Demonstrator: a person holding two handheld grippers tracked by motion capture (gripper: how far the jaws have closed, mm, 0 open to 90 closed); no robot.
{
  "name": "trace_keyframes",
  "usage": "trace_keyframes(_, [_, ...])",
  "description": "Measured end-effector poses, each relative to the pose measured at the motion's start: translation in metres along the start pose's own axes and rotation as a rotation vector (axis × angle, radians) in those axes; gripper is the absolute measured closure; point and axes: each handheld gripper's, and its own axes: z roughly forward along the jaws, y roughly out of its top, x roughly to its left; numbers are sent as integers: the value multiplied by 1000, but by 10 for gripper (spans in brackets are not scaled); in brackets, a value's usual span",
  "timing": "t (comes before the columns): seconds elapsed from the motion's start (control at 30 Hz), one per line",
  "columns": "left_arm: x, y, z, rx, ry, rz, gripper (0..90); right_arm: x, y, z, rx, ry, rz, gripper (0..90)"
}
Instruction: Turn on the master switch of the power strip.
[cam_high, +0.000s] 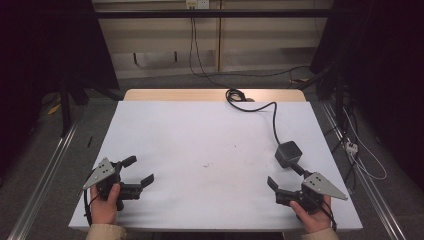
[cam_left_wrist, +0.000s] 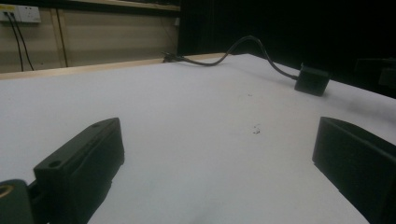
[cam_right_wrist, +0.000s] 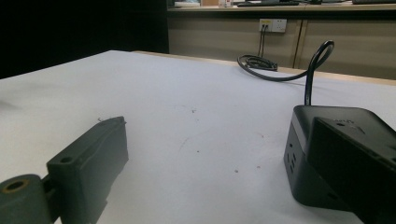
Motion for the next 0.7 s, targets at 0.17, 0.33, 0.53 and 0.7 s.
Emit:
trace_keyframes(0.17, [-1,1,3,-7,-9,1,18,-2,0,-2,6,-5,-2,50])
trace_keyframes(0.33, [0,2,3,-14,-7,3,18,-2,1,-3,12,-9,-9,51])
trace_keyframes(0.53, [0,2,3,-6,-7,5,18,-4,2,-2,15,-10,-7,51])
trace_keyframes(0.7, [0,2,3,-7,-8,12,18,-6,4,1,14,-12,-10,51])
